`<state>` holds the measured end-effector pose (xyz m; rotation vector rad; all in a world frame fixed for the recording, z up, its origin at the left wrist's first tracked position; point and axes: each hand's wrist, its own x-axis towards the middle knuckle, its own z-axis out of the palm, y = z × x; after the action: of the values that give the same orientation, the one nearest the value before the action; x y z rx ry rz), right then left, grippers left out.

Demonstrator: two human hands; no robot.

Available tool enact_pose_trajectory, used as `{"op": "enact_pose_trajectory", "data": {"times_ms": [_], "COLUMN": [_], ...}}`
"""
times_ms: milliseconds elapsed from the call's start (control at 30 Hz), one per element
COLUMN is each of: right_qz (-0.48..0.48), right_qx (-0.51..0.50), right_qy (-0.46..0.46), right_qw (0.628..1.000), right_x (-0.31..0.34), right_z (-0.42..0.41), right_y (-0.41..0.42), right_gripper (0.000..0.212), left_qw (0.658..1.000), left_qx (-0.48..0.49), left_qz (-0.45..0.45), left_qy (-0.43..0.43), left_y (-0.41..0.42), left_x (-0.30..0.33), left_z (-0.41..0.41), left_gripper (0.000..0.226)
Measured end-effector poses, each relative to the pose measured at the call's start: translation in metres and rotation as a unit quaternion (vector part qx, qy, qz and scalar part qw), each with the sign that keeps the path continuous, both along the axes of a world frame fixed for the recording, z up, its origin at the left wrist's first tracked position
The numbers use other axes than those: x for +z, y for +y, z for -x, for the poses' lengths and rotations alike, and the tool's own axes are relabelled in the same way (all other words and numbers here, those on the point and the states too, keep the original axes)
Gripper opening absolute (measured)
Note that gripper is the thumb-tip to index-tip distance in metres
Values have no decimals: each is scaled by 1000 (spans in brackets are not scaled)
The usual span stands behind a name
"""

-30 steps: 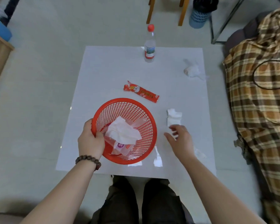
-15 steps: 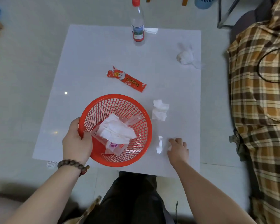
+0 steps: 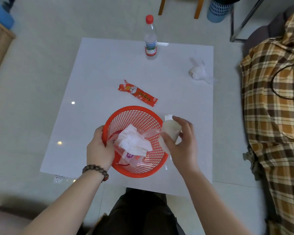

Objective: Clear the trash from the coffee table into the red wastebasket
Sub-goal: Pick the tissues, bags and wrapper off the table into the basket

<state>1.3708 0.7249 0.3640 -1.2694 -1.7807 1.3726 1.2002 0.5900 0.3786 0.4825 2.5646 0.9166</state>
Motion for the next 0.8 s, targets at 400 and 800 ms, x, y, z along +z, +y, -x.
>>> {"op": "enact_pose_trajectory", "data": {"times_ms": [400, 800], "right_qz": [6, 3], "right_qx": [227, 135], "right_qy": [-120, -311], "right_qw": [966, 941], "right_x": [3, -95], "right_z": [66, 3], "right_y": [-17, 69], "right_gripper": [61, 65], "left_qw": [999, 999], "left_qx": [-45, 41], "left_qz": [-17, 25], "left_qy": [-21, 12], "left_y": [23, -2], "left_x": [15, 1], "left_z": [-4, 35], "left_gripper": [32, 31]}}
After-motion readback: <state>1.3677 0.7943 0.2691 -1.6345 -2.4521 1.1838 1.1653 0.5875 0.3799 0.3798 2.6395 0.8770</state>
